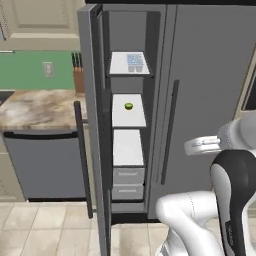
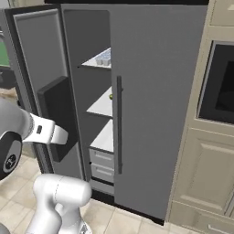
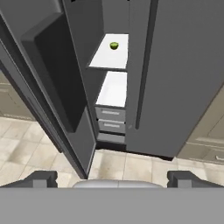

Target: Open the freezer door, pick up the ice cube tray from the freezer, and place it on the dining counter.

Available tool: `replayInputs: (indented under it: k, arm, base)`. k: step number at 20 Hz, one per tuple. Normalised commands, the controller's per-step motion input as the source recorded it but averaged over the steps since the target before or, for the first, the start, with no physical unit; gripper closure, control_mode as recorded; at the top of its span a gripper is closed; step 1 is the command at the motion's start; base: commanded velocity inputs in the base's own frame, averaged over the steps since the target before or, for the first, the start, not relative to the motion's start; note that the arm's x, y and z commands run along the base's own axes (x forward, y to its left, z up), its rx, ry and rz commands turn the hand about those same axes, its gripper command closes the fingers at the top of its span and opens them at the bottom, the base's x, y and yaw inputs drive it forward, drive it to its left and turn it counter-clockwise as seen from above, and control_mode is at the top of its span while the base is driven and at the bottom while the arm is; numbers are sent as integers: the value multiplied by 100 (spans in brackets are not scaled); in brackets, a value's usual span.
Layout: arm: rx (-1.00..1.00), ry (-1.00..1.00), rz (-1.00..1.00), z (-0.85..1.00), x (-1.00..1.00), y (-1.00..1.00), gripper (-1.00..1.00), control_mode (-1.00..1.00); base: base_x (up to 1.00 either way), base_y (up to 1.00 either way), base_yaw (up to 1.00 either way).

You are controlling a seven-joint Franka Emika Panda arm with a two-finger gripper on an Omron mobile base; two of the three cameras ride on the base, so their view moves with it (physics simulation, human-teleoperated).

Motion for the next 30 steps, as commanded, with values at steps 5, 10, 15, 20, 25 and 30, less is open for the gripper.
replayInputs:
  k: [5,10,15,20,25,30]
  arm:
    - [0,0,0,0,0,0,-100,100]
    - [0,0,0,0,0,0,-100,100]
    - [0,0,0,0,0,0,-100,100]
    - [0,0,0,0,0,0,-100,100]
    - [0,0,0,0,0,0,-100,100]
    - [0,0,0,0,0,0,-100,100]
  base:
    - [31,-5,5]
    - [41,0,7]
    - [49,13,2]
    - [58,26,0]
    - [58,32,0]
    - [53,9,0]
